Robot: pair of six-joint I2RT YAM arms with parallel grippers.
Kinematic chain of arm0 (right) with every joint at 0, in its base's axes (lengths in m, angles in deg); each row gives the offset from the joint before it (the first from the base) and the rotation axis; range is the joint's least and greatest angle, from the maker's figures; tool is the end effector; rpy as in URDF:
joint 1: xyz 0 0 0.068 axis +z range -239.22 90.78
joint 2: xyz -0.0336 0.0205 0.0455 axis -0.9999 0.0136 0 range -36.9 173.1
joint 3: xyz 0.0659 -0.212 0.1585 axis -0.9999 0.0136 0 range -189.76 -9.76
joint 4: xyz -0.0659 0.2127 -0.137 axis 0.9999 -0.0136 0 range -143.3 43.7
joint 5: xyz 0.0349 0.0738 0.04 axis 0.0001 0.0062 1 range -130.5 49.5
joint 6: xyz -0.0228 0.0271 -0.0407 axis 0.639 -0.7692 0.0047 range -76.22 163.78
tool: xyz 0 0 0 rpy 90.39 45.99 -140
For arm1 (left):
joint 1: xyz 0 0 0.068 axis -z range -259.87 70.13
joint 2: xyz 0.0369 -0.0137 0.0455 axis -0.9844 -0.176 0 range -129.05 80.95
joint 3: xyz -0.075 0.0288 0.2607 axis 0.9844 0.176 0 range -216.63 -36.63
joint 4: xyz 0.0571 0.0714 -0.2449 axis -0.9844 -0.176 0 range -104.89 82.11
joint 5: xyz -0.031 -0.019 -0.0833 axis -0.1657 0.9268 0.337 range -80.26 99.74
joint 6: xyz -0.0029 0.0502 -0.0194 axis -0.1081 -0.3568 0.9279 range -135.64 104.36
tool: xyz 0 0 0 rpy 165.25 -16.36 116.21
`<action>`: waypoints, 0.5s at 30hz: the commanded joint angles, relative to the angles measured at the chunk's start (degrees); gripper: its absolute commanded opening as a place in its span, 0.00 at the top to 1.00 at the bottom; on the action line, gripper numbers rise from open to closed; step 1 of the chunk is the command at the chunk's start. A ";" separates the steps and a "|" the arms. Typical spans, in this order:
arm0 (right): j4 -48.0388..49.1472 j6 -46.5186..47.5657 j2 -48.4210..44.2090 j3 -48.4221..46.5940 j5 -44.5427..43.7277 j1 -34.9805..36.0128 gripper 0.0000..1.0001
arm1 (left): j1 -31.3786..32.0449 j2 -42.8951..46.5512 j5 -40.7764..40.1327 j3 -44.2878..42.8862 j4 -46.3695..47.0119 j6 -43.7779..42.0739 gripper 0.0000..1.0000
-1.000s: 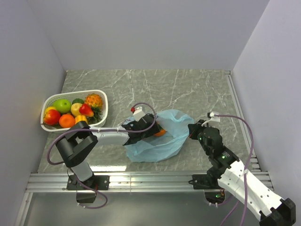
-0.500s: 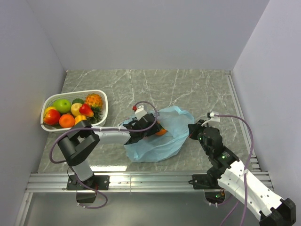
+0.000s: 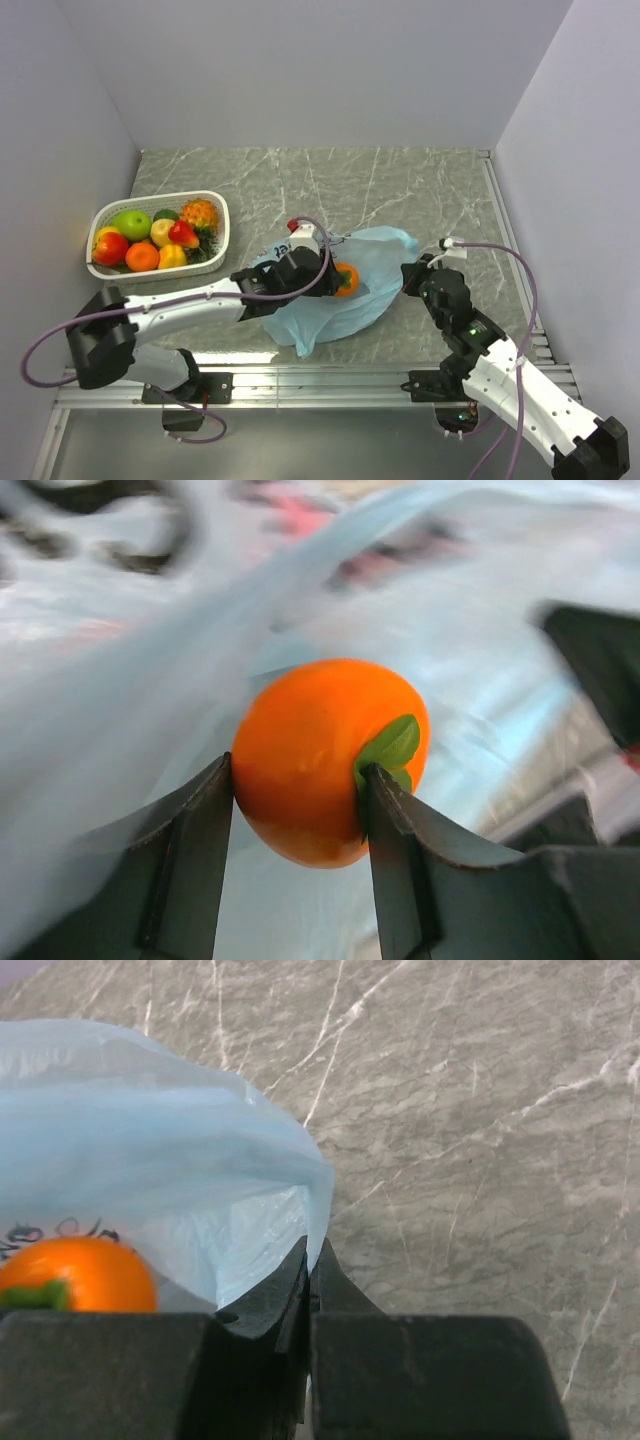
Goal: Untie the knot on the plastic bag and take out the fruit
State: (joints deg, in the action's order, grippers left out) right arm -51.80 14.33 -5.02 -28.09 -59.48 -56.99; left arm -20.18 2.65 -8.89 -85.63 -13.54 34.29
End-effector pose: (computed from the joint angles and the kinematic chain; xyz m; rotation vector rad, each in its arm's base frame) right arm 0.1330 0.0702 0.2186 0.1795 1.8979 0.4199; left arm 0.1601 -0.2513 0.2428 -0.0003 2.2428 -0.7402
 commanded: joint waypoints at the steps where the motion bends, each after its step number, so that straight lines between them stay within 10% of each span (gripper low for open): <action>1: 2.16 0.98 0.29 -2.06 -1.41 -0.15 1.00 | 0.96 5.52 4.73 -0.84 2.74 -9.66 0.90; 15: 1.19 1.50 -0.59 -2.50 -2.20 -0.15 1.00 | -7.81 13.17 8.18 -8.31 -0.93 -13.55 0.89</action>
State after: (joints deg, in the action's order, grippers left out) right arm -51.80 14.96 -4.69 -28.39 -60.09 -56.99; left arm -23.66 12.37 0.18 -90.04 -13.38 21.14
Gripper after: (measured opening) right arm 0.008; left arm 0.542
